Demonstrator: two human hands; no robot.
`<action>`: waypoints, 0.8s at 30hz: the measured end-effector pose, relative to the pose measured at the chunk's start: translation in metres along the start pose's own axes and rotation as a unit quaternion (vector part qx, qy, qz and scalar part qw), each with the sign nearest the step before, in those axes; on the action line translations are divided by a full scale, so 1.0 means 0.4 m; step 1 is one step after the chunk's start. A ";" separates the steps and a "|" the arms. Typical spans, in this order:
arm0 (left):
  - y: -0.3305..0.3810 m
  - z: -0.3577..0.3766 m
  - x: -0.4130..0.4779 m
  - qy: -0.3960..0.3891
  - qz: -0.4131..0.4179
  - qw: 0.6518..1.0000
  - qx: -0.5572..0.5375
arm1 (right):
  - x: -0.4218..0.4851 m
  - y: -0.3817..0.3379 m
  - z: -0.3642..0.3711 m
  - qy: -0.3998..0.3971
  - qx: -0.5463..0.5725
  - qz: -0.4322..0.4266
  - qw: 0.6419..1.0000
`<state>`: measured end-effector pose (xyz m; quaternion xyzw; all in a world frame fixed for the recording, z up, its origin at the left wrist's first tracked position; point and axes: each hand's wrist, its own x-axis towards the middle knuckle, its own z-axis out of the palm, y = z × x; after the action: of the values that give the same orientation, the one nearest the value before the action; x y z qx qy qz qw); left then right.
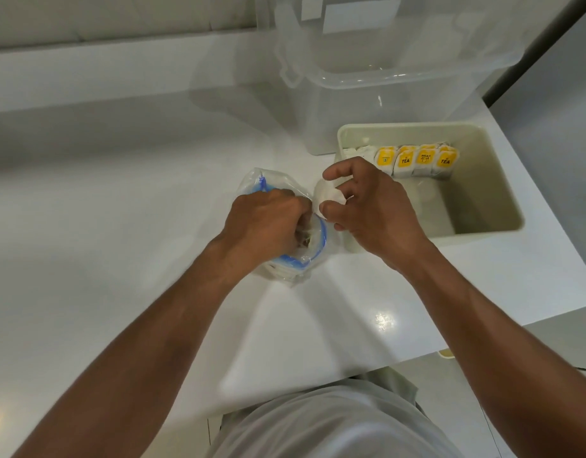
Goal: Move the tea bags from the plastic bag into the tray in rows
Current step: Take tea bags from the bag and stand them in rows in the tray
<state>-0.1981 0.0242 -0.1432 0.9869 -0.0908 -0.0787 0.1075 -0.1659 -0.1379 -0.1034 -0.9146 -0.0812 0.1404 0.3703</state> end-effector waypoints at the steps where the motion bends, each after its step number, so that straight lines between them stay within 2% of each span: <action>1: -0.009 -0.006 0.003 -0.009 -0.010 1.000 -0.014 | 0.002 0.001 -0.001 0.002 -0.016 0.000 1.000; 4: -0.031 -0.016 0.012 -0.004 -0.039 0.999 -0.023 | 0.003 0.006 -0.003 0.000 -0.059 -0.001 0.998; 9: -0.026 -0.002 0.019 0.004 -0.041 0.999 0.004 | -0.005 0.001 0.002 -0.002 -0.067 -0.024 0.997; 14: -0.006 0.014 0.018 0.023 -0.031 0.999 -0.009 | -0.010 -0.012 -0.005 -0.010 -0.033 -0.041 0.999; 19: -0.039 -0.036 0.012 0.021 -0.034 0.999 -0.007 | -0.002 -0.005 -0.021 0.009 -0.012 -0.009 1.000; 24: -0.068 -0.079 -0.006 0.048 -0.010 0.997 -0.063 | -0.001 -0.003 -0.020 0.011 0.015 0.001 1.000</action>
<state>-0.1905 0.0569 -0.1187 0.9818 -0.0703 -0.0379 0.1725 -0.1638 -0.1424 -0.0968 -0.9104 -0.0742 0.1321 0.3849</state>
